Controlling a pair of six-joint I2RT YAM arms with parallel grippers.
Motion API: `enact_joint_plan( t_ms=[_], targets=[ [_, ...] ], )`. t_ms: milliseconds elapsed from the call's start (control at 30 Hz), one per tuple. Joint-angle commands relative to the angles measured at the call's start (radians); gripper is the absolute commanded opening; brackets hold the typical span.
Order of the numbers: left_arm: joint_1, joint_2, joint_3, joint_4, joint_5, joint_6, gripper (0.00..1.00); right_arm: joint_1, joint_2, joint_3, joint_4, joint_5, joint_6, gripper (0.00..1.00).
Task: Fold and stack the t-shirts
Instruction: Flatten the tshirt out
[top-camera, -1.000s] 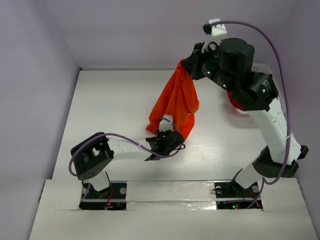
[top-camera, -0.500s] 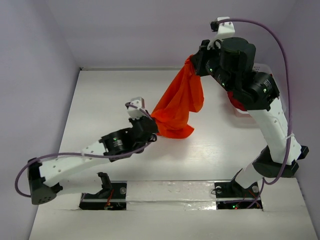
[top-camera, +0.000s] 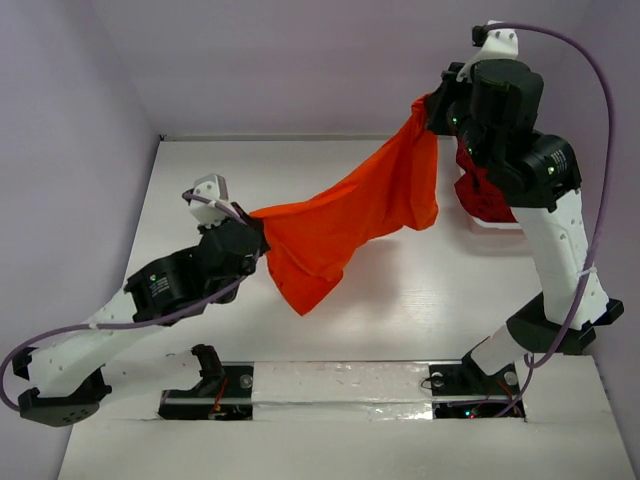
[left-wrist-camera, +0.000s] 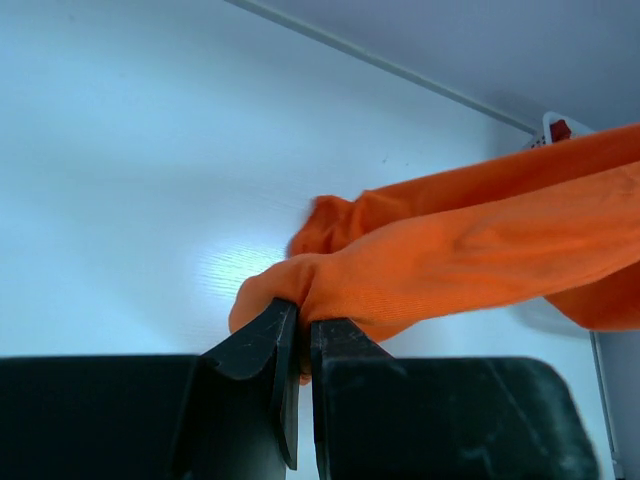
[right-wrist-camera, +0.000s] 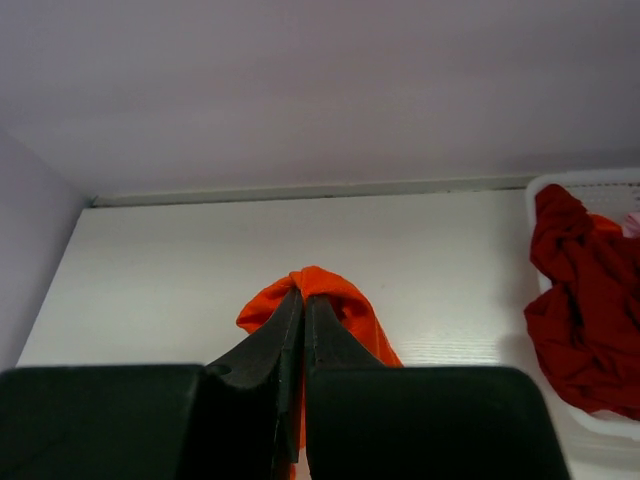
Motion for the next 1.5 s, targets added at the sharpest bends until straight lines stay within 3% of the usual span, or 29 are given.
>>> enact_joint_plan(
  t_ms=[0,233,467,600,833,967,1200,1467],
  targets=[
    [0.007,-0.048,0.123,-0.159,-0.127,-0.069,0.0,-0.071,-0.057,0.014,0.03,0.023,0.023,0.0],
    [0.017,-0.074,0.294,-0.256,-0.204,-0.061,0.0,-0.128,-0.065,0.032,0.024,-0.025,0.015,0.0],
    [0.017,-0.112,0.346,-0.19,-0.172,0.026,0.0,-0.129,-0.146,0.003,0.026,-0.277,0.015,0.0],
    [0.017,-0.115,0.406,-0.202,-0.15,0.042,0.0,-0.129,-0.267,-0.095,0.047,-0.35,0.017,0.0],
    [0.017,-0.105,0.538,-0.318,-0.169,0.02,0.0,-0.129,-0.369,-0.089,-0.004,-0.292,-0.003,0.0],
    [0.017,-0.112,0.569,-0.361,-0.198,0.005,0.0,-0.129,-0.398,-0.155,-0.013,-0.15,-0.003,0.0],
    [0.017,-0.111,0.602,-0.406,-0.216,-0.004,0.0,-0.129,-0.384,-0.219,-0.04,-0.033,0.032,0.0],
    [0.017,-0.138,0.644,-0.404,-0.121,0.023,0.0,-0.129,-0.445,-0.262,-0.074,-0.196,0.073,0.0]
  ],
)
